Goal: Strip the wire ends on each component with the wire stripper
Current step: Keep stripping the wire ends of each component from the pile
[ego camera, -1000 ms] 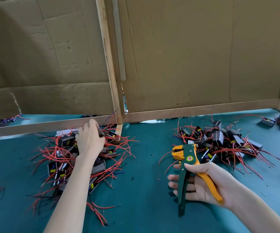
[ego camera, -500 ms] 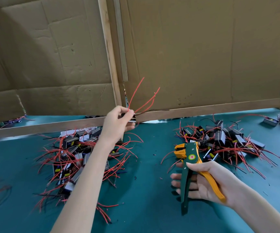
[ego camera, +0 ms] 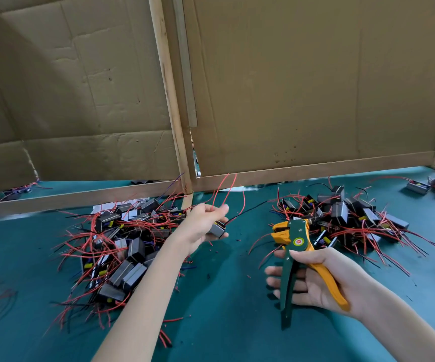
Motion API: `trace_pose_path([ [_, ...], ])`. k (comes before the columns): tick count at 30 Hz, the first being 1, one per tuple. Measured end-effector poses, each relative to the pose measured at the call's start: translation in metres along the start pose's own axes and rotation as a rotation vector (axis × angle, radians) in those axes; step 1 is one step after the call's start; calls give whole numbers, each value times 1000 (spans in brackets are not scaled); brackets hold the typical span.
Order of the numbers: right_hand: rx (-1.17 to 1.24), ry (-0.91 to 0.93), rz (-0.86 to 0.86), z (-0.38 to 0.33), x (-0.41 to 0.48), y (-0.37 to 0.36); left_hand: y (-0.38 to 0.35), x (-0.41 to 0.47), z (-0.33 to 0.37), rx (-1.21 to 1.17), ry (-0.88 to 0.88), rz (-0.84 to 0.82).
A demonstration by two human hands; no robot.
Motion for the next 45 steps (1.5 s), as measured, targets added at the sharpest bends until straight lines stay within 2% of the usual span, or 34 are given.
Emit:
trace_pose_path([
  [7,-3,2,-5,0,0,-1,-5,-1,2,-43,-32,-26],
  [10,-3,2,-8,0,0,-1,-13,-4,-1,117,-30,-147],
  [13,-2,2,-5,0,0,-1,-26,-13,-7,375,-45,-340],
  [15,-4,3,-3,0,0,-1,-29,-18,-9,487,-61,-392],
  [19,-15,4,2,1,0,-2,-23,-7,-4,563,-143,-261],
  [23,-21,5,6,1,-1,-3,-26,-2,-2,751,-264,-106],
  [25,-26,6,6,1,-1,-2,-34,-2,-6,777,-287,-99],
  [32,-22,18,-1,-1,0,-2,-44,-2,-1,703,-362,-78],
  [38,-41,84,-22,-9,-1,-4,-27,-9,24,209,-394,-91],
  [42,-70,144,-99,-14,-4,-15,-15,-21,50,123,-477,-43],
  [45,-118,221,-174,-19,-6,-25,-16,-32,63,92,-505,-95],
])
Point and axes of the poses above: each hand's wrist, its own x-axis towards the middle knuckle, its own y-axis out of the back of the hand, z = x × y, the point moved 10 cm from there along x, towards the middle knuckle, and after that the axes turned 7 degrees about x, right-handed, at the moved point
